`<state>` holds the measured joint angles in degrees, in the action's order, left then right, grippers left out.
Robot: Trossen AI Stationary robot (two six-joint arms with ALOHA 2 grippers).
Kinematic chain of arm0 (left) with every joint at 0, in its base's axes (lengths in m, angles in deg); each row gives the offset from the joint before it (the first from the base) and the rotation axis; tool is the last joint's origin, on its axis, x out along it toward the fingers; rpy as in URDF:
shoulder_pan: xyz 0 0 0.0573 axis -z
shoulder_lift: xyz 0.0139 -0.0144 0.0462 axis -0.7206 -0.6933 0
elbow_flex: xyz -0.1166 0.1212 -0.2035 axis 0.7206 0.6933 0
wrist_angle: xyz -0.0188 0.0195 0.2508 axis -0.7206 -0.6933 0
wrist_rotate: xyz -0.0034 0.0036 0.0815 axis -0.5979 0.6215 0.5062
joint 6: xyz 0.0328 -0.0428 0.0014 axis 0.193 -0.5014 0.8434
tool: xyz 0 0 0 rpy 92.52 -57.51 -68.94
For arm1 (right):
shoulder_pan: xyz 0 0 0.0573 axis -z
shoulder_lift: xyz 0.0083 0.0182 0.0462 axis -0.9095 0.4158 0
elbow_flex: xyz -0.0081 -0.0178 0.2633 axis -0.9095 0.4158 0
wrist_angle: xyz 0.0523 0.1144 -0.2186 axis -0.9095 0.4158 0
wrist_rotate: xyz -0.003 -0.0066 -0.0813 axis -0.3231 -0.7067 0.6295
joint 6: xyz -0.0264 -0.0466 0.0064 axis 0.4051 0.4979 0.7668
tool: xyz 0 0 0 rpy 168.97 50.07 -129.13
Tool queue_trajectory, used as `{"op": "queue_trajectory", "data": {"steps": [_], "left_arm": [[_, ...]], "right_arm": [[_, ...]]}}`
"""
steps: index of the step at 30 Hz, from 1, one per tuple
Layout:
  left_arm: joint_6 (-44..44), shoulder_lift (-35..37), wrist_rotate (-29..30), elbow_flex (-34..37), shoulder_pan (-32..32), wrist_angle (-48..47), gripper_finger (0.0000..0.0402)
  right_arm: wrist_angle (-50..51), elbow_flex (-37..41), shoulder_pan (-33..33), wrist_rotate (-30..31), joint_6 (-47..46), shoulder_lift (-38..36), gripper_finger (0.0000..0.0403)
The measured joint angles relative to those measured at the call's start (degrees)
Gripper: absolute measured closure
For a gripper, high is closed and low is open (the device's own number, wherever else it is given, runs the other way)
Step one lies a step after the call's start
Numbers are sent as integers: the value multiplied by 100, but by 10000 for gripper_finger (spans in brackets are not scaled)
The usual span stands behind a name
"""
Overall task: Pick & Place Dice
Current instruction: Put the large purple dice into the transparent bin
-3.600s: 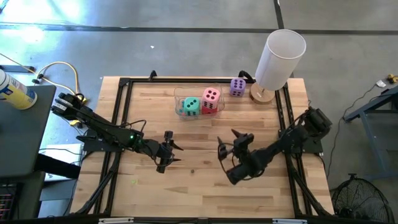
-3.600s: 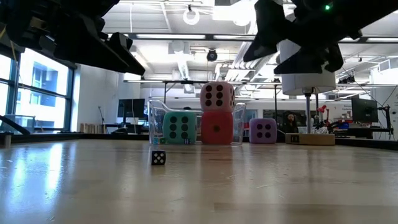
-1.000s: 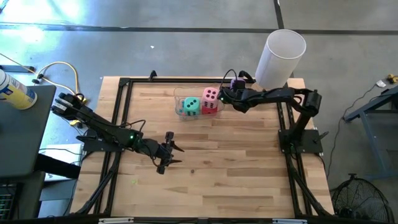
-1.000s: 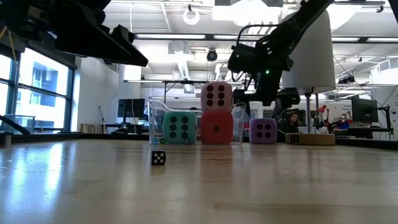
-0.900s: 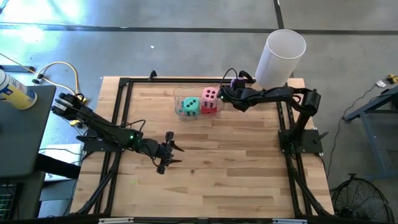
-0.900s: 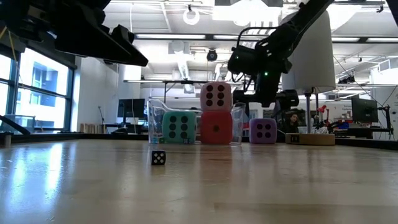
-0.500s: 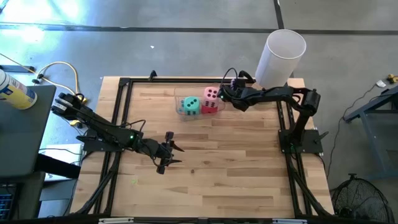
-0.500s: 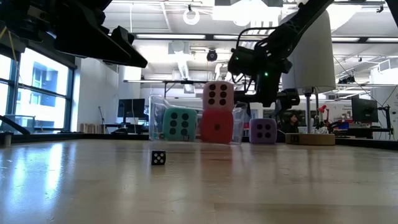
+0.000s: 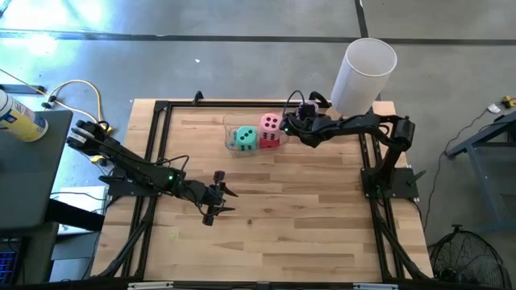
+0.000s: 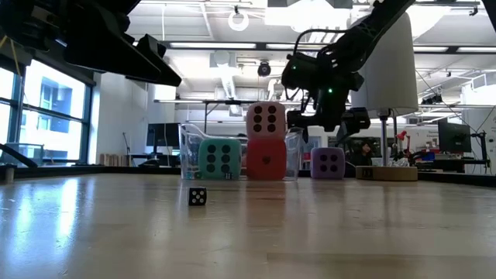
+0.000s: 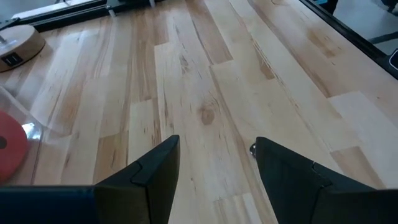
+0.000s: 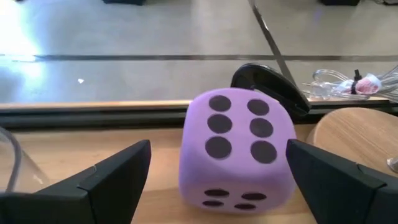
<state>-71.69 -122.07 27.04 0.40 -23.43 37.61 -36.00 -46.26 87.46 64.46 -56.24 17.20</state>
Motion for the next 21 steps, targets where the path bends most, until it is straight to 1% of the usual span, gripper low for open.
{"op": "queue_trajectory", "data": {"steps": [5,11,17,21], "left_arm": [[-76,0,0,0,0,-20,200],[-91,0,0,0,0,-25,200],[-89,0,0,0,0,-50,200],[-89,-1,0,0,0,-61,200]], "right_arm": [[235,7,-36,-8,164,-155,37],[576,20,-77,252,149,-339,37],[768,13,-86,164,-369,-262,37],[699,13,-82,166,-351,-235,37]]}}
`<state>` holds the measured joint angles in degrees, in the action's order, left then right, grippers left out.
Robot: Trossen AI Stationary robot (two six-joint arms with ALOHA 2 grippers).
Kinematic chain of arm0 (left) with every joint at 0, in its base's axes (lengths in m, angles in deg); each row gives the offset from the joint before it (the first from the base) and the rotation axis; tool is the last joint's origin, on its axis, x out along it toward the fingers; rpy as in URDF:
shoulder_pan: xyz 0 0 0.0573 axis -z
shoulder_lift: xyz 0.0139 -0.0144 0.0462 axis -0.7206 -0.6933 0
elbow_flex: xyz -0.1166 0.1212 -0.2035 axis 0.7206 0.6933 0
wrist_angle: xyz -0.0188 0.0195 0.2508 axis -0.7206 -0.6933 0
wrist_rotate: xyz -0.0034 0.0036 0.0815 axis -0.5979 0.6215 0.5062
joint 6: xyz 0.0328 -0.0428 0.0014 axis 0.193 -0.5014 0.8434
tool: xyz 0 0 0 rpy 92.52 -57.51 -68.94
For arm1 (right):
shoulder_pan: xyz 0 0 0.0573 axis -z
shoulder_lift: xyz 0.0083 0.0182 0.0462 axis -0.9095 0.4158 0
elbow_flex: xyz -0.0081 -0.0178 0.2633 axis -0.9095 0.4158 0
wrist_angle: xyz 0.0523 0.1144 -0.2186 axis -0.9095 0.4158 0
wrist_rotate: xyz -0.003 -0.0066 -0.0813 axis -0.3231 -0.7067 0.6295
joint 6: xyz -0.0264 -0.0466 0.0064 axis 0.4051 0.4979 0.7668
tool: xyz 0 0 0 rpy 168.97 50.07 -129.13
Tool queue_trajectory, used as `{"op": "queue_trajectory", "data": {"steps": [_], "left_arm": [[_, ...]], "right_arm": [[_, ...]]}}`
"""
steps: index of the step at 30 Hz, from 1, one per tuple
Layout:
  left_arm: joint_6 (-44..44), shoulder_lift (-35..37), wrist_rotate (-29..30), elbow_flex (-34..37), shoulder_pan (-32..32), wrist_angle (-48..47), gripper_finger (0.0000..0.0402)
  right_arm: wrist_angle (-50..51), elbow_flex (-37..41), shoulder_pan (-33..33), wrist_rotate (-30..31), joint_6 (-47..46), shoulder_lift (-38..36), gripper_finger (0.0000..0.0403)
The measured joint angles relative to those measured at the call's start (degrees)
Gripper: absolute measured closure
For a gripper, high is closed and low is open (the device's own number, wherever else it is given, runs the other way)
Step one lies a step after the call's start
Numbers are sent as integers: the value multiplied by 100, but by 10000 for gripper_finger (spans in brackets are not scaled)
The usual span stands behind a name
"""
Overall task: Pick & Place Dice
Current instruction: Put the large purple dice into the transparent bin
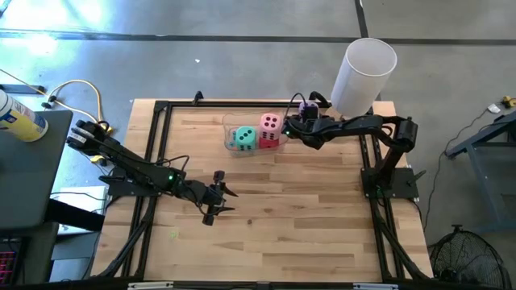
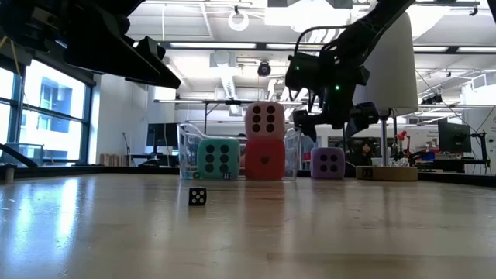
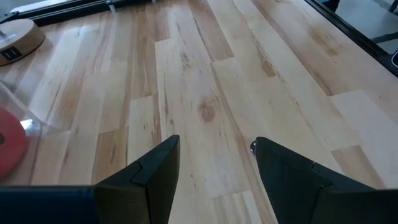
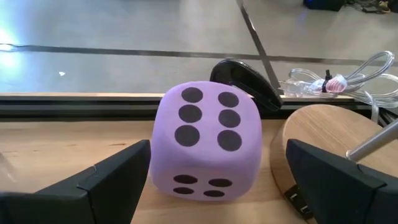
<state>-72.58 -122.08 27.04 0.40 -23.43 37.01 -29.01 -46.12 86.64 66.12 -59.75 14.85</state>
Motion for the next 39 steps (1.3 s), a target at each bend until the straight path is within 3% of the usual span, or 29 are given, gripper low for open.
{"op": "queue_trajectory", "data": {"steps": [13,18,25,39], "left_arm": [[-85,1,0,0,0,-5,200],[-85,0,0,0,0,-7,200],[-83,1,0,0,0,-27,200],[-81,1,0,0,0,-27,200]], "right_arm": [[109,-17,-235,22,14,-62,37],[329,-17,-373,297,-22,-195,37],[1178,-15,-344,314,-813,-256,37],[805,-7,-369,299,-882,-166,37]]}}
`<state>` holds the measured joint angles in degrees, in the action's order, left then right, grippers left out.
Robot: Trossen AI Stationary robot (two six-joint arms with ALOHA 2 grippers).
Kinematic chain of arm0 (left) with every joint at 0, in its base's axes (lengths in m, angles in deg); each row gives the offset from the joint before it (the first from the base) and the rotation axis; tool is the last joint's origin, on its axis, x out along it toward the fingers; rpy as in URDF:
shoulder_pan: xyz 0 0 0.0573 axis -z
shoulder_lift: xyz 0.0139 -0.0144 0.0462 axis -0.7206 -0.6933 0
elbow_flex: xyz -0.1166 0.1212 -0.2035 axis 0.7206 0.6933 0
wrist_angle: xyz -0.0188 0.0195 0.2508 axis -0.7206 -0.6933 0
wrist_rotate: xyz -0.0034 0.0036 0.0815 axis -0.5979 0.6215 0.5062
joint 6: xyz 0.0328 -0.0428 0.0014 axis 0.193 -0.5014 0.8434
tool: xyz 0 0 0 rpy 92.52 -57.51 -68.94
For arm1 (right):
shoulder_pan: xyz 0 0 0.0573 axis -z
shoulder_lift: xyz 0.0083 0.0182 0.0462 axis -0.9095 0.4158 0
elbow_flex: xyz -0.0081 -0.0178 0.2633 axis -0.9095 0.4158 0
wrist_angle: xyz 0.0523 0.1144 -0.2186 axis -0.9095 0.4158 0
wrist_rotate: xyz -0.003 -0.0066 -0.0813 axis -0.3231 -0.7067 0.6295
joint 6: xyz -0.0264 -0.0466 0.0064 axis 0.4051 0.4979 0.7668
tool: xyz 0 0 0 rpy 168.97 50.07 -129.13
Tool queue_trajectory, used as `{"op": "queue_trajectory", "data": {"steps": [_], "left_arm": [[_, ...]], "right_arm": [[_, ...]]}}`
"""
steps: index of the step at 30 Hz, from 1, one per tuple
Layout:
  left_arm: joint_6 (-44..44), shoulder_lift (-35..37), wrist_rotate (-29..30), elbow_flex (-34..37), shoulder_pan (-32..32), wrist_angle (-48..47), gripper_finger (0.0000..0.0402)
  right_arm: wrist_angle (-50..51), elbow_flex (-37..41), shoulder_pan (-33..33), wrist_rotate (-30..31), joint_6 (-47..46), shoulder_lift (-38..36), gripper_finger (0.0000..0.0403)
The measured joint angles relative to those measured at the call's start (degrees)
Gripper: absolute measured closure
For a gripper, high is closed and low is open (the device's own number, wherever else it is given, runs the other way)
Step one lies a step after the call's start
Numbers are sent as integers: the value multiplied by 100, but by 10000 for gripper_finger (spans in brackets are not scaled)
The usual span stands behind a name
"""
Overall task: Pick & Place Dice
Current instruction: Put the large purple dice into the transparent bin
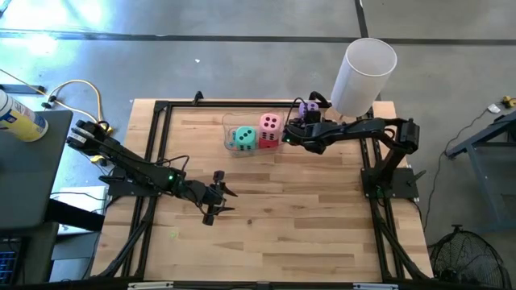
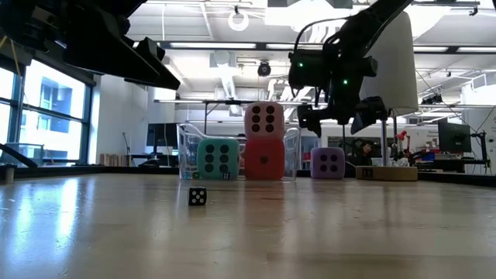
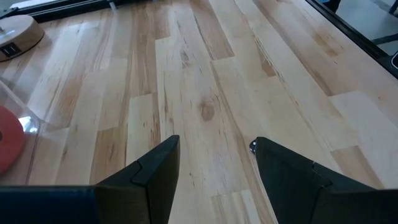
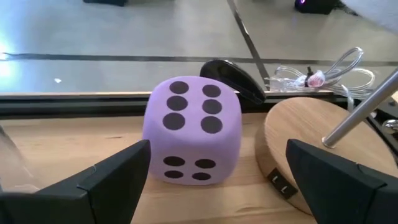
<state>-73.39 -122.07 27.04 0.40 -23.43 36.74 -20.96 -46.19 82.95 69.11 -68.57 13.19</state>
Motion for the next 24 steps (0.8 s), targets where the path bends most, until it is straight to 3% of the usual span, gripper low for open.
{"op": "queue_trajectory", "data": {"steps": [8,16,24], "left_arm": [[0,0,0,0,0,0,200],[0,0,-2,0,0,2,200],[-48,0,-2,0,0,3,200]], "right_arm": [[-123,280,0,-40,29,0,37],[-1438,635,35,-185,919,0,37],[-1693,640,178,-329,1070,0,37]]}}
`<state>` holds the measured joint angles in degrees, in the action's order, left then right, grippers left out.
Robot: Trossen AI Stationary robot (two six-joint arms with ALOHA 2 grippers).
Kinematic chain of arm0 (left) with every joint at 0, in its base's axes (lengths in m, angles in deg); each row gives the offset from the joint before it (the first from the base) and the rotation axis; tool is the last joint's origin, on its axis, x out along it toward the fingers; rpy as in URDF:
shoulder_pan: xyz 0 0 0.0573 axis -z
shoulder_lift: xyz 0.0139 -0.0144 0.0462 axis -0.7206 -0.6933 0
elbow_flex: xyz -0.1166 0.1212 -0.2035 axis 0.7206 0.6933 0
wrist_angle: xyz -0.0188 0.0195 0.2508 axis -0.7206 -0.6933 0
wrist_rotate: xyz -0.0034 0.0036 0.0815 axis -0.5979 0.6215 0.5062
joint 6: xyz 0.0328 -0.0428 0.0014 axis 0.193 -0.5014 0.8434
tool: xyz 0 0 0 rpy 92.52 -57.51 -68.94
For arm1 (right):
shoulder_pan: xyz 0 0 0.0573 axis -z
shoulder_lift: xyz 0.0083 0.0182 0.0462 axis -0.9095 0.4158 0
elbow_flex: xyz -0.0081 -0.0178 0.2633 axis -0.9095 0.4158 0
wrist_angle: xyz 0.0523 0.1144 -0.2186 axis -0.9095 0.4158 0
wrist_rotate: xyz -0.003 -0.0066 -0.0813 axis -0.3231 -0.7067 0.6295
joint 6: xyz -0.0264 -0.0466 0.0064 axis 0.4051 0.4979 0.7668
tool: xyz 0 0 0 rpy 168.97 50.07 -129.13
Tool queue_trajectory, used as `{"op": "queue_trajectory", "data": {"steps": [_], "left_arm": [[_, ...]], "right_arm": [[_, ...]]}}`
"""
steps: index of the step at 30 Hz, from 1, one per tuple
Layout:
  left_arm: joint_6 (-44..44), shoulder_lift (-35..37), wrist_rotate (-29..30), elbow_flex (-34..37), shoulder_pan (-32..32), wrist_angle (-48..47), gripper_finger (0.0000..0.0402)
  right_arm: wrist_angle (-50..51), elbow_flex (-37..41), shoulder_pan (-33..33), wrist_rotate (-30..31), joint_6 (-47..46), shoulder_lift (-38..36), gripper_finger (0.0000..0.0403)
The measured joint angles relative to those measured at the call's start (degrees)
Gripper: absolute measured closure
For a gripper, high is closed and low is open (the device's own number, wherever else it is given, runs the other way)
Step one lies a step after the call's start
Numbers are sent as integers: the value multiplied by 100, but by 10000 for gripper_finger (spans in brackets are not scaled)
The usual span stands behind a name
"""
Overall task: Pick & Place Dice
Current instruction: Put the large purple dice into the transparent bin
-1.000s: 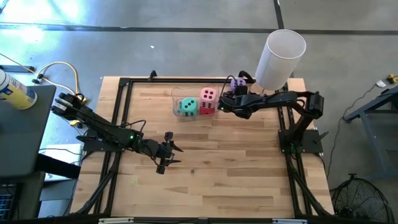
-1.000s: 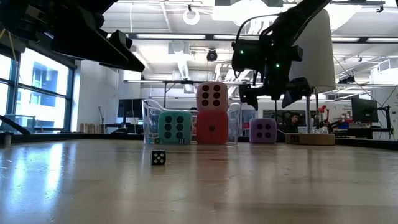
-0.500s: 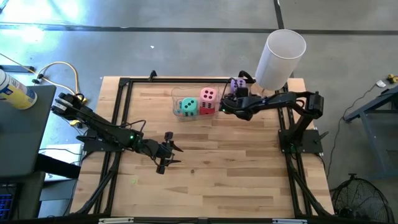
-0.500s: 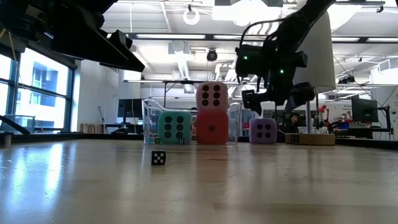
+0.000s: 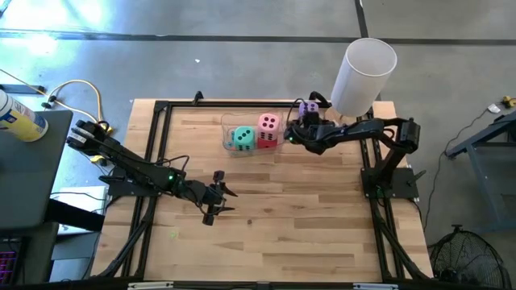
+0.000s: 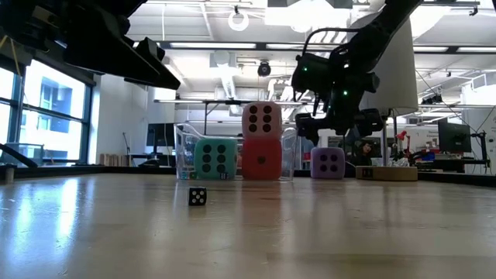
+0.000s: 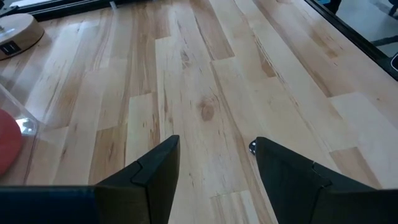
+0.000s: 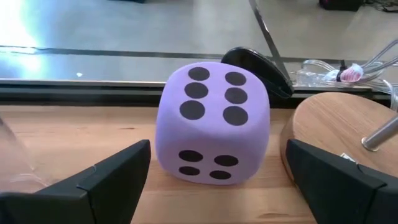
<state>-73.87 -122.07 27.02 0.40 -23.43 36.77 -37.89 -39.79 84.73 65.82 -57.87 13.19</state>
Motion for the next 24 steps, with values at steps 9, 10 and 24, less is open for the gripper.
{"op": "queue_trajectory", "data": {"steps": [9,10,24], "left_arm": [[2,0,0,0,0,2,200],[2,0,0,0,1,1,200],[4,0,0,0,0,26,200]], "right_arm": [[-3,0,226,-154,-33,0,37],[-4,0,256,-179,-37,0,37],[-343,0,316,-239,99,0,37]]}}
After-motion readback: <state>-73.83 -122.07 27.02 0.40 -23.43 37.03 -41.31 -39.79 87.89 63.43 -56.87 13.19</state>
